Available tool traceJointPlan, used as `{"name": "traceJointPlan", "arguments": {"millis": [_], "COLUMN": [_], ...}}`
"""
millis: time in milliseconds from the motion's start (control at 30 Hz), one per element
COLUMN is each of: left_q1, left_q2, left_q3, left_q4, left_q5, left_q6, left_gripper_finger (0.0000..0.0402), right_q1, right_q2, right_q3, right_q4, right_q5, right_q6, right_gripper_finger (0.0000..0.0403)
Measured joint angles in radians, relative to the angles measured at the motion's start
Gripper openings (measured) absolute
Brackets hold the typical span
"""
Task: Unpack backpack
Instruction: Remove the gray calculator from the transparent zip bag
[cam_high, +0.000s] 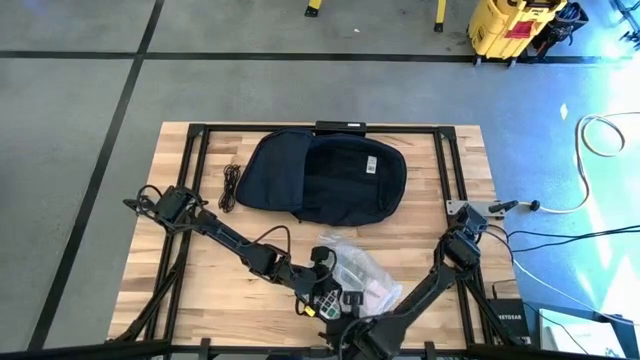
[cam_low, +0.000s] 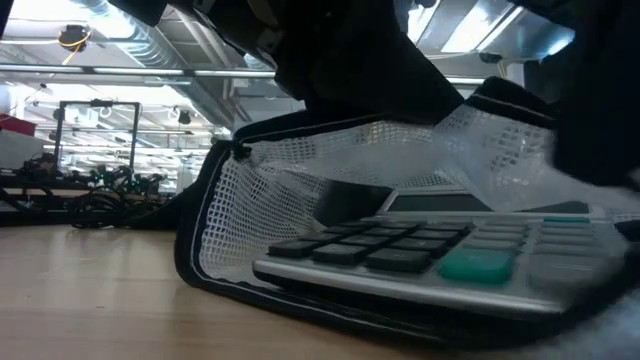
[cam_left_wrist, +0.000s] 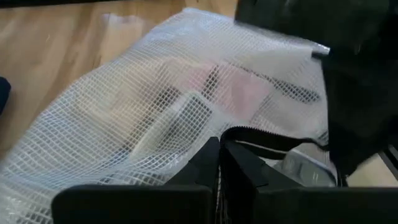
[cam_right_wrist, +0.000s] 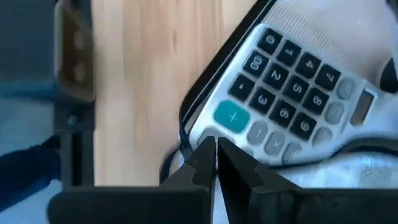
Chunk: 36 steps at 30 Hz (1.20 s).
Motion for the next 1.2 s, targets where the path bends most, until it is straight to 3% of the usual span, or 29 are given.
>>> {"name": "traceJointPlan", "arguments": {"millis": [133,233,533,733,867,1000,1200], "left_q1": [0.001,0.001,0.001,0.001,-0.001,-0.001,-0.002], "left_q2": [0.000,0.000,0.000,0.000,0.001,0.002,0.002], "left_q3": [0.000,0.000,0.000,0.000,0.000,0.000,0.000], "left_q4": [-0.014,-0.010,-0.017,-0.038,-0.038,-0.038,-0.036], "left_q5": [-0.002,-0.004,0.009,0.011,0.013,0.037,0.076], "left_q6": [0.000,0.000,0.000,0.000,0.000,0.000,0.005], "left_gripper_finger": [0.0037,0.0060,0.0086,0.0087,0.0087,0.0087,0.0087], "right_q1": [0.031,0.051,0.120,0.133,0.137,0.138,0.138], "right_q2": [0.000,0.000,0.000,0.010,0.046,0.095,0.104], "right_q3": [0.057,0.086,0.099,0.095,0.092,0.092,0.091], "right_q4": [-0.030,-0.042,-0.041,-0.135,-0.193,-0.196,-0.233], "right_q5": [-0.032,-0.036,-0.114,-0.057,-0.013,-0.011,0.134], "right_q6": [0.067,0.111,0.100,0.090,0.023,-0.029,0.006], "right_gripper_finger": [0.0009,0.0037,0.0207,0.0292,0.0292,0.0264,0.0156]}}
